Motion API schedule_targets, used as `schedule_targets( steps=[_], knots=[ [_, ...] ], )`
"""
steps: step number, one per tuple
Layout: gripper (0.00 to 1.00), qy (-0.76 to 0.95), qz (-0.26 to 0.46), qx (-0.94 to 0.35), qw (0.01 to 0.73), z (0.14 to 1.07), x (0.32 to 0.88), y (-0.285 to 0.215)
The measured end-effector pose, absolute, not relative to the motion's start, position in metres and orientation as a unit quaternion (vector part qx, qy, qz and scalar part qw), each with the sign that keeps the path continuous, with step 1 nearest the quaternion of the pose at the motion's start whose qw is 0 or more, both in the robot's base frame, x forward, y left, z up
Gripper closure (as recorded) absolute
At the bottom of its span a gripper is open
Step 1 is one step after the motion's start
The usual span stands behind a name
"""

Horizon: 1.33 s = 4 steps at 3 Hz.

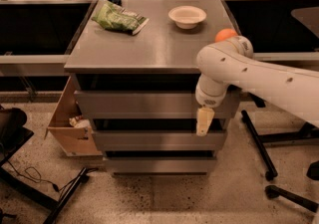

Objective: Open top drawer

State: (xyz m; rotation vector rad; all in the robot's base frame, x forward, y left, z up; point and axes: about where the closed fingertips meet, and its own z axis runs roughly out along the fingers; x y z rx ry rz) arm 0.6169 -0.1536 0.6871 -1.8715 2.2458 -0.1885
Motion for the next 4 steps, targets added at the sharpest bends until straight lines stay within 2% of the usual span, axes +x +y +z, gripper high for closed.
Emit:
schedule_targets(
  steps=[1,2,4],
  knots=[
    [0.19,0.770,-0.053,-0.628,0.094,0.676,0.640,-0.155],
    [0.42,0.783,-0.034,-0.617,0.071,0.666,0.631,-0.168],
    [0.89,0.790,-0.024,-0.608,0.070,0.678,0.625,-0.170]
  ],
)
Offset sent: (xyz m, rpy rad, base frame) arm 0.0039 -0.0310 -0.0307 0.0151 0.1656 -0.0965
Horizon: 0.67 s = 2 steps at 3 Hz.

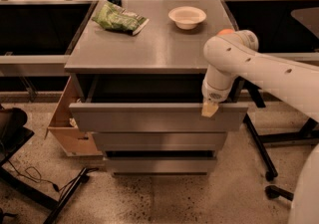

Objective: Open top drawer

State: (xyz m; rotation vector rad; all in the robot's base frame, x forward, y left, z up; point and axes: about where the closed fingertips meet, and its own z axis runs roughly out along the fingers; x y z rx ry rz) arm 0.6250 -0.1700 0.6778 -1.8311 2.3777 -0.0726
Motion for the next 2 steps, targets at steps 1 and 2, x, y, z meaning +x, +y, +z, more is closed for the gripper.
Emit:
schedule_targets(
  steps=[1,2],
  knots=[
    [1.00,0.790,-0.024,-0.608,0.070,0.6866,0.6250,-0.1700],
    [1.00,0.790,-0.024,-0.608,0.070,0.6872,0.6244,-0.1700]
  ],
)
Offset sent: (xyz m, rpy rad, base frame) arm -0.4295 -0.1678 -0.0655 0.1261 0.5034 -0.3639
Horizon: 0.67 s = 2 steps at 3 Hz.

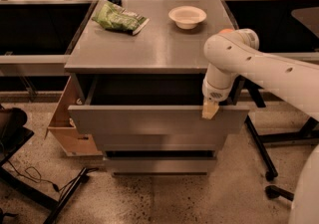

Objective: Open top drawer

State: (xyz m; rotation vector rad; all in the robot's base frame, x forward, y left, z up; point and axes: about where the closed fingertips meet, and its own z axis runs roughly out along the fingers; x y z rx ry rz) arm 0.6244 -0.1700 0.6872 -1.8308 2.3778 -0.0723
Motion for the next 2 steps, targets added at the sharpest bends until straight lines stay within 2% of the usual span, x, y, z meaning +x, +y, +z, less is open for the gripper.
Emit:
schedule_targets(
  steps=[1,2],
  knots=[
    [1.00,0.798,-0.014,-0.599,0.063,0.6838,0.5983,-0.1808],
    [1.00,0.798,-0.014,-0.599,0.063,0.6859,0.5977,-0.1809]
  ],
)
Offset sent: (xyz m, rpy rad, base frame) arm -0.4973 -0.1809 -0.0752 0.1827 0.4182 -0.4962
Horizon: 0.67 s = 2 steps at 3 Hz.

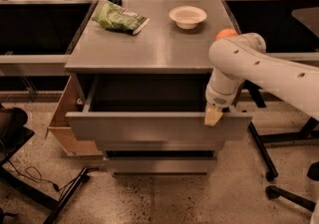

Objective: Open top drawer

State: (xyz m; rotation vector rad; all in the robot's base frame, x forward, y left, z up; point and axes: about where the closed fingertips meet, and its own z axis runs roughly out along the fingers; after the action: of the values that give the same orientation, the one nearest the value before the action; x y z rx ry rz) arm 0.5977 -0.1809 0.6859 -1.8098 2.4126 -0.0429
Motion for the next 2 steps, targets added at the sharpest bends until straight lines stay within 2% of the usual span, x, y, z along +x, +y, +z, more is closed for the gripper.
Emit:
schedule_targets(
  steps=[2],
  knots=[
    [1.00,0.805,-0.006,-0.591,0.058,0.6844,0.5778,-0.1870]
  ],
)
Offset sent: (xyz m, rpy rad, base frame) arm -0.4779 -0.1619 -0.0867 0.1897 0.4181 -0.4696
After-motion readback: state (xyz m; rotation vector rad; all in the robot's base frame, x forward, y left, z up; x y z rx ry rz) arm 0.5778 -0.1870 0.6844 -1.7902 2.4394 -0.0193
